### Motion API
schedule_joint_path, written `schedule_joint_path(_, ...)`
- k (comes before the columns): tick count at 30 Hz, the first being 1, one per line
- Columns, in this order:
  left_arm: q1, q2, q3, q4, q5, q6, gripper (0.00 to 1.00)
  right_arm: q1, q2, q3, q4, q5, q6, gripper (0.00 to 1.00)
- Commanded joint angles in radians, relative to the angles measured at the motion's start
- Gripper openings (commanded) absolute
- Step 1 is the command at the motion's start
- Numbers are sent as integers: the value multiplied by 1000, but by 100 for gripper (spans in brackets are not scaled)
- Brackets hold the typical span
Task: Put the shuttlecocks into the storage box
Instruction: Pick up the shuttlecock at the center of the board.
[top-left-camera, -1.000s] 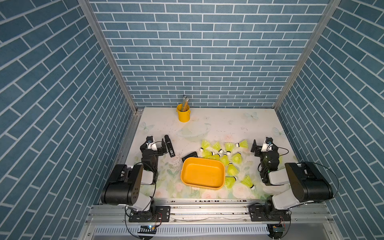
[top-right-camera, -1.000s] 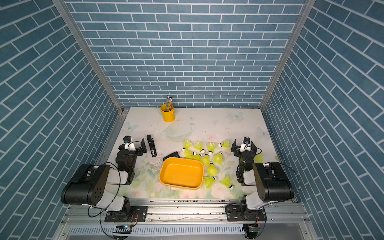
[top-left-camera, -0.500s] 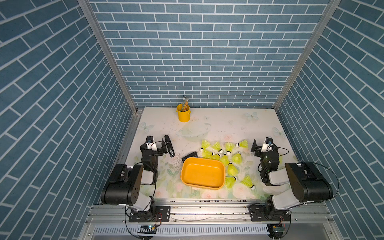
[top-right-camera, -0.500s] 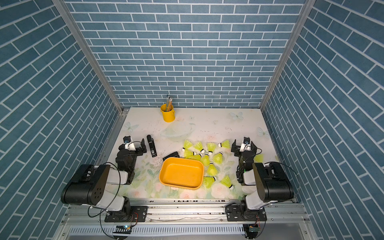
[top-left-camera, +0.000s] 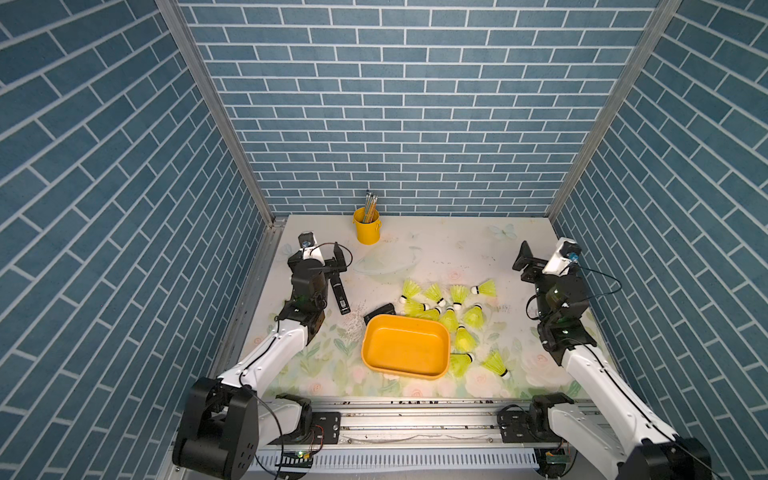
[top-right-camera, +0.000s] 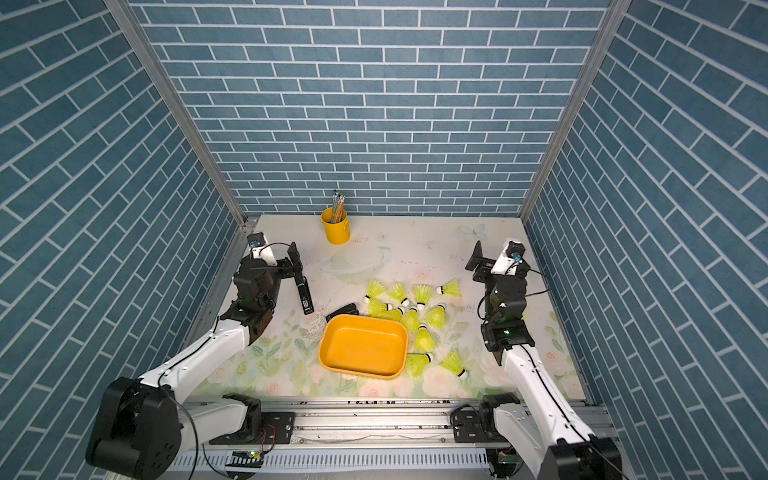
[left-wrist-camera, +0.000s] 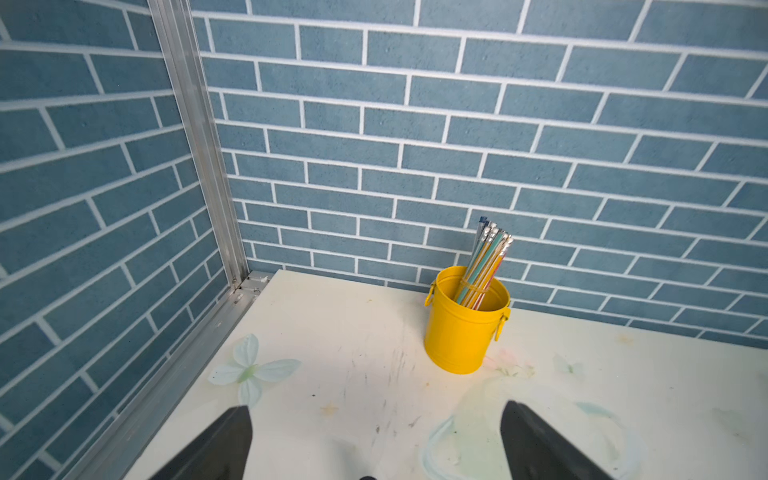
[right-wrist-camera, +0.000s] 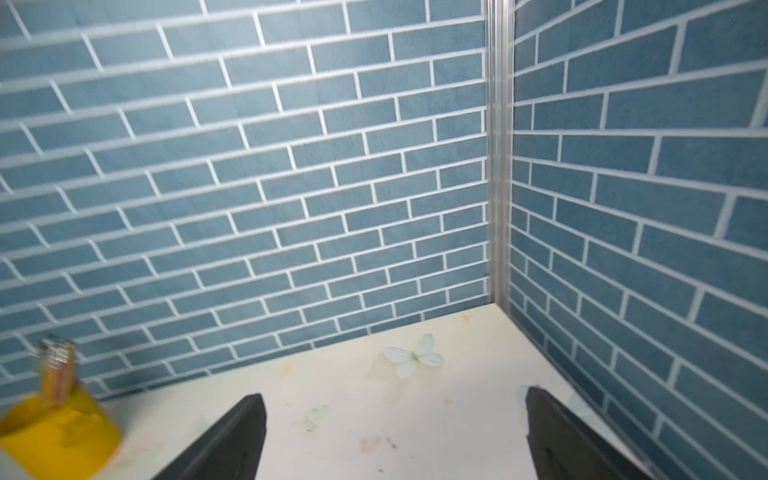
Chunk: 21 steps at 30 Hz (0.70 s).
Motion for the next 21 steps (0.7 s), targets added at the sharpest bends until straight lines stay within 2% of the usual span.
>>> schedule_joint_path(1,5,-22,90,-367,2,-312,100,-12,-64,-11,-399,-240,171,100)
schedule_joint_path(3,42,-41,43,-287,235,-324,100,13,-72,47,-572,-224,217,96)
schedule_joint_path(4,44,-40,42,-279,298,-335,100,39,-58,87,-683,-187,227,95)
schedule_joint_path(7,-53,-9,94,-385,261,-329,99,139,28,190,-993,-73,263,97)
schedule_joint_path(9,-129,-13,90,-415,237,-325,97,226,52,208,-1110,-42,303,97)
schedule_joint_path(13,-247,-84,19,-406,250,-353,94,373,7,195,-1238,6,406,90)
schedule_joint_path(21,-415,-237,-77,-448,249,-360,90,447,-52,121,-1386,-29,479,83)
